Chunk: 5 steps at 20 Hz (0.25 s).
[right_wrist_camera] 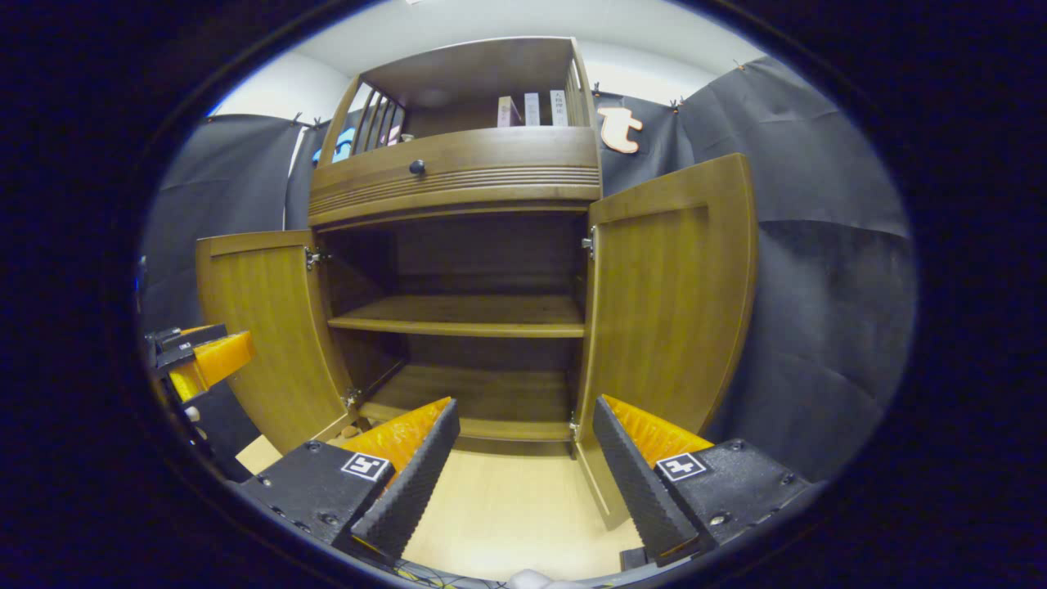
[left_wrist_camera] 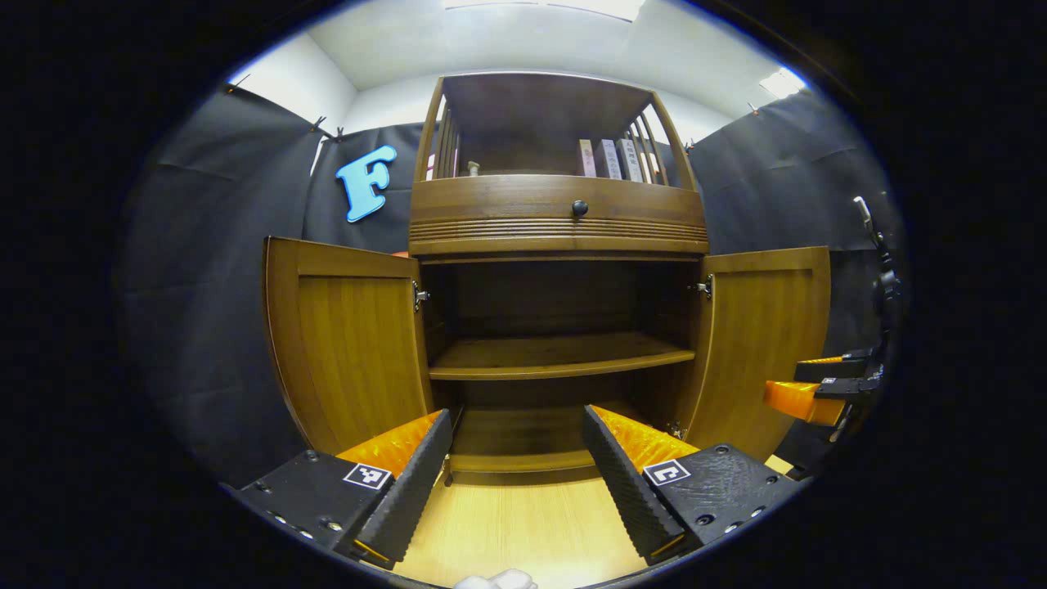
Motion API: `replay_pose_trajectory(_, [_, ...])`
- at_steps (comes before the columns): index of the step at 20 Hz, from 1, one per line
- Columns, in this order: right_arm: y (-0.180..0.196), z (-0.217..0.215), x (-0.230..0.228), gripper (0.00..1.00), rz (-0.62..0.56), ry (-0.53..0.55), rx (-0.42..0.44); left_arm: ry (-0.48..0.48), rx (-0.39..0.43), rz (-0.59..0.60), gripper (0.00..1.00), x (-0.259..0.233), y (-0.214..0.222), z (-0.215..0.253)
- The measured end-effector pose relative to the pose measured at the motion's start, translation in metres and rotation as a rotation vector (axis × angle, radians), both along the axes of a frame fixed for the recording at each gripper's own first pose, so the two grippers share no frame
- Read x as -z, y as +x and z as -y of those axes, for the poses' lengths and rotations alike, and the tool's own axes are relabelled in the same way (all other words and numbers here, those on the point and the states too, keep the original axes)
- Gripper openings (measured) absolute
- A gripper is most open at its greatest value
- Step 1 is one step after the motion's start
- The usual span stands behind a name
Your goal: Open the right door of the double-door shoe cabinet with the right hand, and open the left door with the left hand.
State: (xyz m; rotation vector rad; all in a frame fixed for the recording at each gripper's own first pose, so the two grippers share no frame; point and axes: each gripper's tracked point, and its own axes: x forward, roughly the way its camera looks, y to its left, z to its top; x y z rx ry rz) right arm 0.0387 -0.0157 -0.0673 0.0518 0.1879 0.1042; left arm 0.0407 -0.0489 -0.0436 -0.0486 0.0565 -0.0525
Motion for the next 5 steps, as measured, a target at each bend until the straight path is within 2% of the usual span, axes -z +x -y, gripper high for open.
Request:
replay_pose_trajectory(2, [0.0020, 0.0071, -0.0007, 1.00, 0.001, 0.005, 0.012, 0.011, -0.030, -0.017, 0.96, 0.0081, 0.0041, -0.0044])
replay_pose_trajectory(3, [0.0052, 0.0103, -0.0001, 1.00, 0.001, 0.008, 0.013, 0.008, -0.032, -0.022, 0.89, 0.0087, 0.0039, -0.0038])
replay_pose_trajectory(5, [0.0078, 0.0134, -0.0030, 1.00, 0.007, 0.006, 0.016, 0.001, -0.034, -0.026, 0.90, 0.0076, 0.0045, -0.0017])
